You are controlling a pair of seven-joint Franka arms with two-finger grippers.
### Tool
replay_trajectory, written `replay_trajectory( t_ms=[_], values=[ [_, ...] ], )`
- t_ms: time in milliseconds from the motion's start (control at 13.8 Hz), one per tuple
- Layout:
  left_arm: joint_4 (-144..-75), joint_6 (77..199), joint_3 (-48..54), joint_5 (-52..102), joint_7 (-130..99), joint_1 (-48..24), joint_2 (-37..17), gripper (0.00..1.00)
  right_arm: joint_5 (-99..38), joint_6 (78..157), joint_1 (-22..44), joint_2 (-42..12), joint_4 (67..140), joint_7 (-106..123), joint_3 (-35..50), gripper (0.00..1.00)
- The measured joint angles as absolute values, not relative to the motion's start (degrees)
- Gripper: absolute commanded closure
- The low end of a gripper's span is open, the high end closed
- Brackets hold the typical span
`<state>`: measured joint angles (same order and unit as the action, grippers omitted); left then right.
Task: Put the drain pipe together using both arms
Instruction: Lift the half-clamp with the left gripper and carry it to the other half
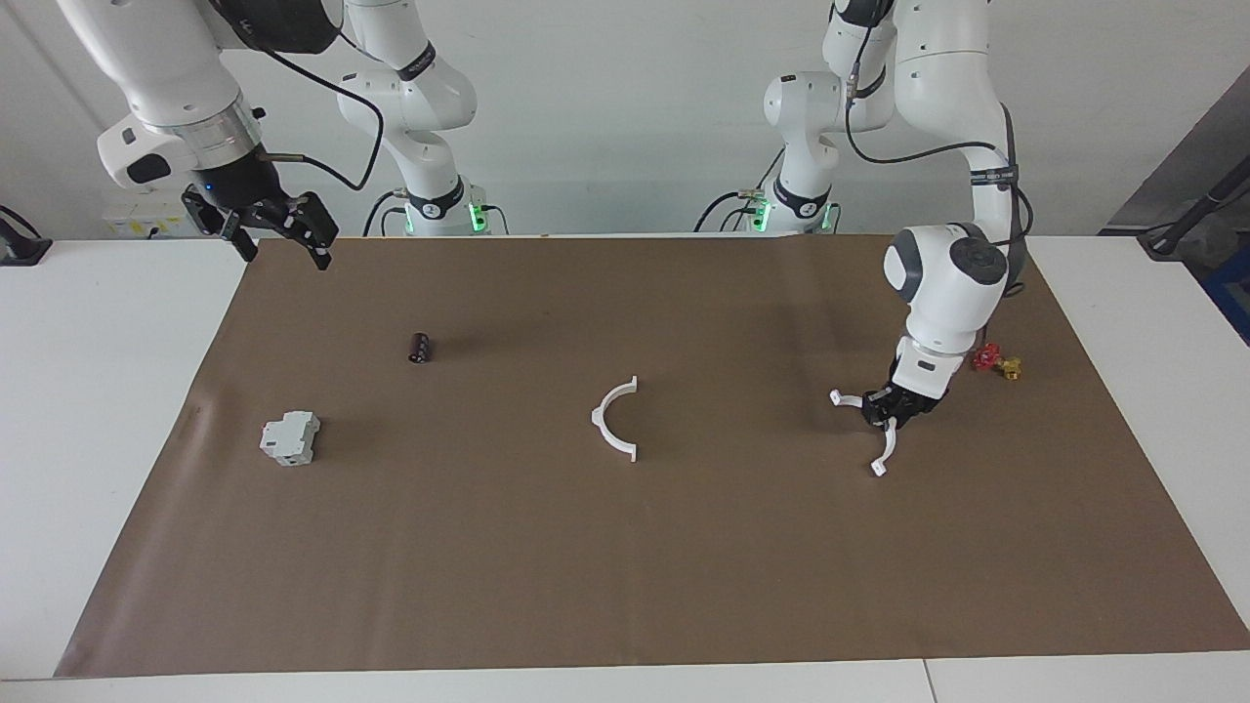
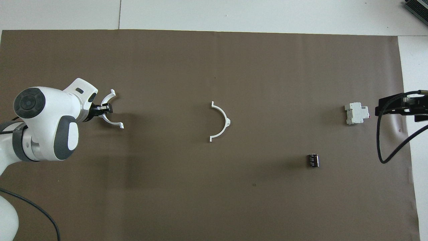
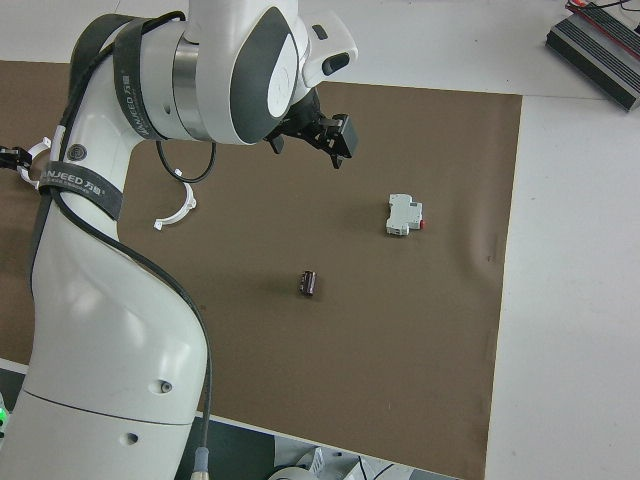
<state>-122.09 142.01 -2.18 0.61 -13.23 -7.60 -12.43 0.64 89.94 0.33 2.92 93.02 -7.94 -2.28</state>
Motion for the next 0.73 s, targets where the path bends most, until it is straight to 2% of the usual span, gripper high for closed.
replay_trajectory(
  t_ms=[290, 726],
  values=[
    [-121.6, 139.0, -0.6, -2.4, -16.3, -11.7, -10.6, 1.0, 0.6, 89.9, 0.3, 2.9, 93.0, -7.9, -2.3, 0.0],
    [-119.9, 138.9, 5.6, -5.8, -19.0, -12.3, -11.0, 1.0, 0.6, 89.9, 0.3, 2.9, 93.0, -7.9, -2.3, 0.0]
  ],
)
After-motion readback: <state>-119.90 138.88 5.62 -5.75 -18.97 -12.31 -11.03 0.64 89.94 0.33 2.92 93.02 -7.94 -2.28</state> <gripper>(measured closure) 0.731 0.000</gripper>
